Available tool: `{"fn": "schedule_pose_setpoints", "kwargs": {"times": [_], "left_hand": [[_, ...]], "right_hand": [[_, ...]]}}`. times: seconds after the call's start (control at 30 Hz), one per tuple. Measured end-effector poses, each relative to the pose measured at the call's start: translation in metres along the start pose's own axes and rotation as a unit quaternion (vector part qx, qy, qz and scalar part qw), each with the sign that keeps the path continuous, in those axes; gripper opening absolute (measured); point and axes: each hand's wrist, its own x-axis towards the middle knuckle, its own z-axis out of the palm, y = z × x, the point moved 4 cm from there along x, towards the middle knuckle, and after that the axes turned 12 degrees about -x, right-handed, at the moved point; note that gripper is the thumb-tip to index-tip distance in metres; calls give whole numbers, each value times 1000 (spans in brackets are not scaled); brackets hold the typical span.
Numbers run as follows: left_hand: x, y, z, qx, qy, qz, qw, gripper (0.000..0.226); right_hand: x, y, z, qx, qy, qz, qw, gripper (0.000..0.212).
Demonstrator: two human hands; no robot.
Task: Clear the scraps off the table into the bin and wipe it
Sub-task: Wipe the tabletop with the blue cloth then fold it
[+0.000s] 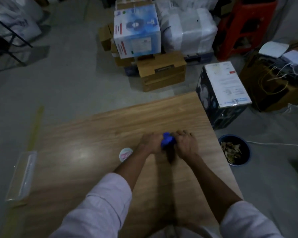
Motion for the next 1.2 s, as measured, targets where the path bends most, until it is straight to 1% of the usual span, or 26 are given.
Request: {"fn": "schedule_pose_setpoints", "kwargs": {"times": [0.03, 0.07, 0.1, 0.17, 0.2, 0.23, 0.3, 0.33, 0.37, 0.43, 0.47, 0.53, 0.57, 0.6, 0.63, 0.67, 0.73, 0.8, 0.87, 0.93, 1.0, 1.03, 1.1, 1.13, 1.17, 1.2], "left_hand": [[5, -1, -7, 8, 90, 10, 996, 39], [8, -2, -7, 20, 168, 16, 986, 47], [9, -5, 6, 30, 173, 5, 984, 55], [1, -19, 58, 47, 129, -19, 990, 64], [-6, -24, 80, 66, 119, -24, 990, 66], [-11, -26, 96, 49, 114, -30, 992, 69], [-24, -26, 113, 50, 94, -59, 993, 71], [-27, -24, 114, 60, 96, -66, 991, 70], [-31, -21, 113, 46, 79, -60, 994, 67], [-45, -6, 106, 38, -9, -62, 997, 61], [-53, 2, 98, 40, -24, -57, 997, 51], [-65, 14, 79, -1, -5, -50, 999, 28], [-66, 14, 72, -25, 21, -58, 998, 28], [-61, 11, 73, -35, 53, -64, 996, 36], [-58, 8, 76, -38, 81, -65, 994, 49], [-55, 7, 85, -29, 104, -52, 993, 60], [-51, 3, 116, 22, 73, -33, 997, 67], [-59, -5, 147, 49, 39, -43, 997, 69], [-73, -3, 162, 51, 35, -55, 997, 68], [-89, 6, 171, 65, 23, -63, 996, 66], [-112, 18, 173, 64, 10, -66, 996, 58], [-122, 23, 172, 54, -7, -56, 997, 49], [-142, 30, 160, 21, -33, -20, 999, 30], [-148, 32, 151, -5, -23, -6, 1000, 26], [-151, 34, 141, -23, 7, 5, 1000, 25], [-150, 35, 132, -39, 60, 13, 997, 29]], "right_hand": [[-2, 1, -5, 27, 66, 10, 997, 56], [-5, 2, -4, 52, 115, 12, 992, 59], [-9, 1, 3, 59, 139, 3, 989, 61], [-19, -2, 36, 62, 83, -37, 994, 61], [-24, -3, 57, 66, 54, -58, 995, 60], [-32, -2, 74, 70, 30, -71, 995, 59], [-52, 0, 93, 73, 15, -73, 995, 58], [-61, 1, 95, 79, 19, -68, 994, 58], [-69, 0, 91, 88, 12, -60, 994, 58], [-79, 0, 74, 77, -9, -51, 996, 57], [-84, 2, 62, 60, -6, -48, 997, 55], [-89, 6, 37, 43, 12, -50, 998, 54], [-90, 8, 25, 38, 28, -49, 998, 53], [-89, 9, 16, 33, 55, -49, 997, 52], [-88, 9, 12, 32, 72, -47, 996, 52], [-87, 9, 14, 31, 91, -49, 994, 53], [-91, 6, 37, 48, 94, -84, 991, 50], [-105, 4, 75, 95, 71, -130, 984, 46], [-130, 6, 101, 145, 30, -113, 983, 49], [-155, 4, 109, 167, -3, -97, 981, 53], [-183, -5, 105, 176, -40, -87, 980, 55], [-197, -7, 97, 181, -49, -71, 980, 59], [-220, -6, 74, 181, -62, -40, 981, 74], [-228, -4, 64, 178, -50, -31, 982, 80], [-231, -3, 49, 170, -14, -32, 985, 76], [-230, -2, 35, 159, 28, -36, 986, 66]]}}
